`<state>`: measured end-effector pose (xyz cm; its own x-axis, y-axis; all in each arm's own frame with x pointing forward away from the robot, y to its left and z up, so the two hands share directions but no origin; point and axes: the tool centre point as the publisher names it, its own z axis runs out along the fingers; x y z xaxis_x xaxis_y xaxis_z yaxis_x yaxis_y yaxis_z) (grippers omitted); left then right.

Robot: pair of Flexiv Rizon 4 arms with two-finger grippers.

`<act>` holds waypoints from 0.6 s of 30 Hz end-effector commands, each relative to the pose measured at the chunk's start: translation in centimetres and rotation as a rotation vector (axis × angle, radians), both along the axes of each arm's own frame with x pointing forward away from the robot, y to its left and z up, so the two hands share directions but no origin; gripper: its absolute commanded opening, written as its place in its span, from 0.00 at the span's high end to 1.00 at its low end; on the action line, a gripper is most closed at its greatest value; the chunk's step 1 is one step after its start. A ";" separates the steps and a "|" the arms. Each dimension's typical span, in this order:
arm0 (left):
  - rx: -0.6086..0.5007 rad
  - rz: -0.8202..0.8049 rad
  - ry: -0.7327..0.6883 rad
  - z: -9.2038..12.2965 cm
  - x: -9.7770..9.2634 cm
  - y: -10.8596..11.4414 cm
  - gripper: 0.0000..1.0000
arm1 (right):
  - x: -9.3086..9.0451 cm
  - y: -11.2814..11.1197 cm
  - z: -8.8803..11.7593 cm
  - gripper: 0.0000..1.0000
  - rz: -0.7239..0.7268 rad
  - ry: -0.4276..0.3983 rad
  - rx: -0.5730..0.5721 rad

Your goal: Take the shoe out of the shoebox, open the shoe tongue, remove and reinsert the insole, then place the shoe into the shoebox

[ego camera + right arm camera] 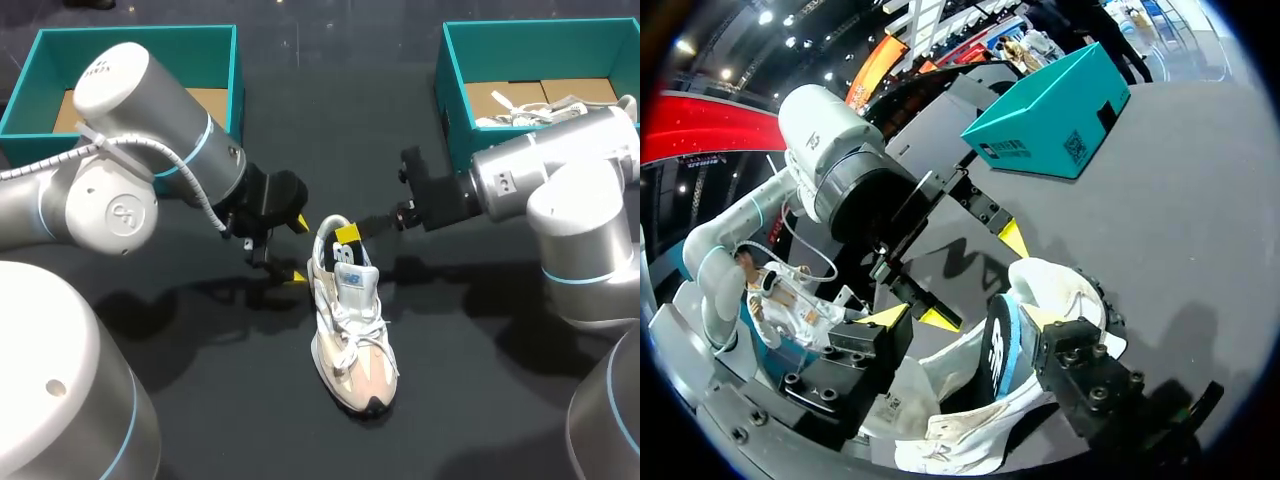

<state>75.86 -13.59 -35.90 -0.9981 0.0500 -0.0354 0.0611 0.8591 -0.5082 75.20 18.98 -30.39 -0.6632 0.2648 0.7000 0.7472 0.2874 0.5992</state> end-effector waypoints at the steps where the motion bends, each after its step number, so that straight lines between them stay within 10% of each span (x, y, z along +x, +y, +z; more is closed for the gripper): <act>1: -0.006 -0.013 -0.002 1.0 -0.3 1.5 0.00 | -0.4 -1.7 0.6 0.34 -0.011 0.017 -0.013; 18: 0.049 -0.061 -0.037 3.3 0.2 6.6 0.00 | -0.4 -7.6 1.1 0.36 -0.107 0.145 -0.172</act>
<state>76.47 -8.16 -33.55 -0.9913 0.1132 -0.0665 0.1312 0.8768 -0.4626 75.13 12.39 -30.46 -0.5263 0.4329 0.7318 0.8503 0.2749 0.4489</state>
